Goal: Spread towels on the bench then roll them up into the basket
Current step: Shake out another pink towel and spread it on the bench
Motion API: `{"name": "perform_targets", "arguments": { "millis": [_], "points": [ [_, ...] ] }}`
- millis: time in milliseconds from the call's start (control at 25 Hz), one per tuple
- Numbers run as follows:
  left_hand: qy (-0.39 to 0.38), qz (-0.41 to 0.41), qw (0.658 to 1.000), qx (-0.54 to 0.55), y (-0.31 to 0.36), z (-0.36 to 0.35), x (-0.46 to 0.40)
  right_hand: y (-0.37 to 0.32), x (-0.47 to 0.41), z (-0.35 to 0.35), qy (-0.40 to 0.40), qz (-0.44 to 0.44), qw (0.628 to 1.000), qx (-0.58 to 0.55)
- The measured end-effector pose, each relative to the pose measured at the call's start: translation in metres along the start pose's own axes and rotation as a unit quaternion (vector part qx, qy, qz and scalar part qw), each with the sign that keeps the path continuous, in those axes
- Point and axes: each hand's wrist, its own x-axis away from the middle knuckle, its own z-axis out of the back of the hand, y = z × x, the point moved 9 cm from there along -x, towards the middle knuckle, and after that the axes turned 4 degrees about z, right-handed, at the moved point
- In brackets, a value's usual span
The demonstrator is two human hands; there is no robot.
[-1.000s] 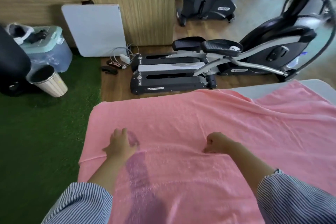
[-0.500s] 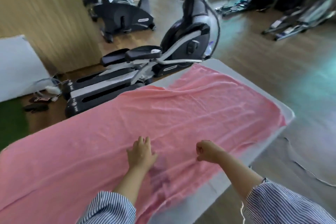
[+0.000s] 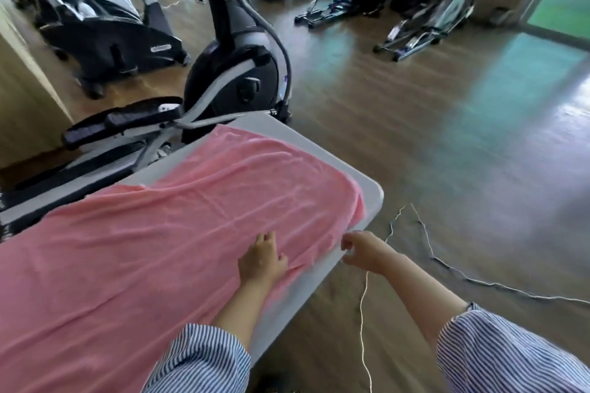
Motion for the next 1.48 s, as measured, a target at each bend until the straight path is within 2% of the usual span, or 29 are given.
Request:
{"name": "perform_targets", "arguments": {
  "millis": [240,440,640,800,1000,1120,1320,1480],
  "points": [
    [-0.001,0.004,1.000,0.017,0.060,-0.021,-0.079,0.047,-0.073,0.057,-0.003,0.034,0.999,-0.003],
    [0.038,0.071,0.993,0.082,0.075,-0.013,-0.155,0.044,-0.157,0.113,-0.022,0.097,0.994,0.037],
    [0.079,0.160,0.977,0.114,0.054,0.005,-0.190,-0.001,-0.234,0.138,-0.055,0.177,0.980,0.072],
    [0.126,0.247,0.954,0.111,0.018,0.012,-0.191,-0.053,-0.286,0.125,-0.103,0.266,0.951,0.118],
    [0.191,0.383,0.896,0.120,-0.017,0.014,-0.178,-0.117,-0.341,0.084,-0.169,0.410,0.878,0.177],
    [0.230,0.482,0.835,0.132,-0.021,0.009,-0.160,-0.145,-0.365,0.070,-0.195,0.492,0.822,0.212],
    [0.226,0.598,0.760,0.120,0.025,-0.010,-0.126,-0.157,-0.382,0.064,-0.227,0.577,0.740,0.261],
    [0.249,0.655,0.699,0.140,0.063,-0.022,-0.097,-0.170,-0.390,0.062,-0.235,0.604,0.704,0.291]
  ]
}}
